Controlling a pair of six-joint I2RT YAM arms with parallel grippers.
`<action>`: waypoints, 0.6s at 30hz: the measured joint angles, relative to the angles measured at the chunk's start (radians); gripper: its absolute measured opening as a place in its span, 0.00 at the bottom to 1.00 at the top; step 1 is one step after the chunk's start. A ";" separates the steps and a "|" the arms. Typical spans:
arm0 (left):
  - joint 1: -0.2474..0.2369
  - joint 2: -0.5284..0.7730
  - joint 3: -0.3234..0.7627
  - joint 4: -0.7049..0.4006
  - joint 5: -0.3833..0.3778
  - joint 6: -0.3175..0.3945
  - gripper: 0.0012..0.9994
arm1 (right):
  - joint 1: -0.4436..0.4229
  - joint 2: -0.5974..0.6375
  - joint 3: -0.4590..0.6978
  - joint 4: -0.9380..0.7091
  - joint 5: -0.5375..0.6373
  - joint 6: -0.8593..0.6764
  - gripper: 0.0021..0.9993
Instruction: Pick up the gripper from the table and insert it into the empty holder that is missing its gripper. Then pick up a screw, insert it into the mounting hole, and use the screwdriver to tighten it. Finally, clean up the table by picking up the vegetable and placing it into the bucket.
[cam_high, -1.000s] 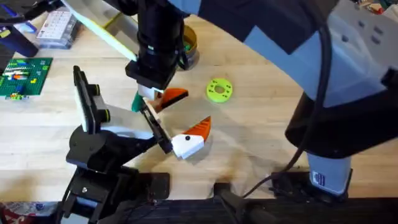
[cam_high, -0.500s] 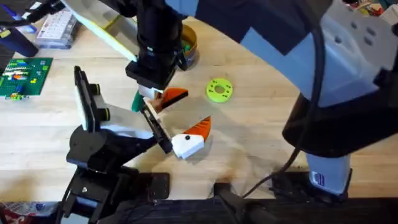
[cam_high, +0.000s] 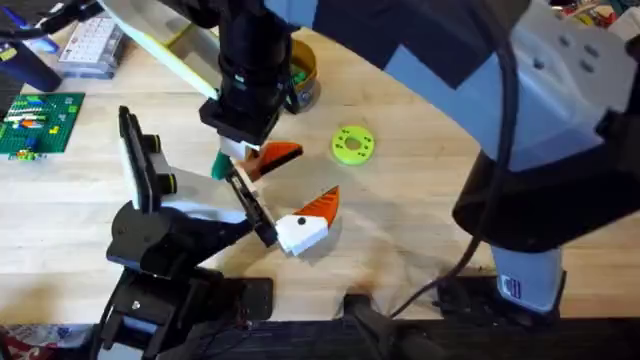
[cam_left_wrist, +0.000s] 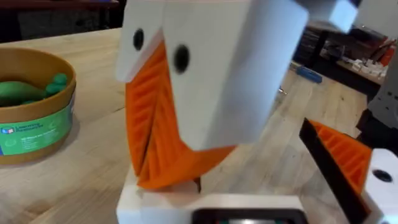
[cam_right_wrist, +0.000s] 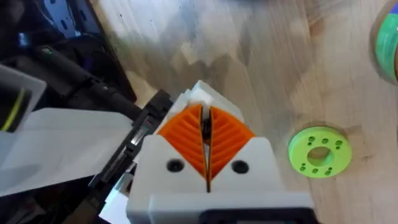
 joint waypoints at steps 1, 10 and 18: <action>0.000 0.000 0.000 0.000 0.000 0.000 0.99 | 0.000 0.000 0.000 0.000 0.000 0.000 0.00; 0.000 0.000 0.000 0.000 0.000 0.000 0.99 | 0.002 0.000 0.000 0.002 0.020 0.012 0.00; 0.000 0.000 0.000 0.000 -0.011 -0.002 0.99 | 0.006 0.000 0.000 0.019 0.031 0.034 0.00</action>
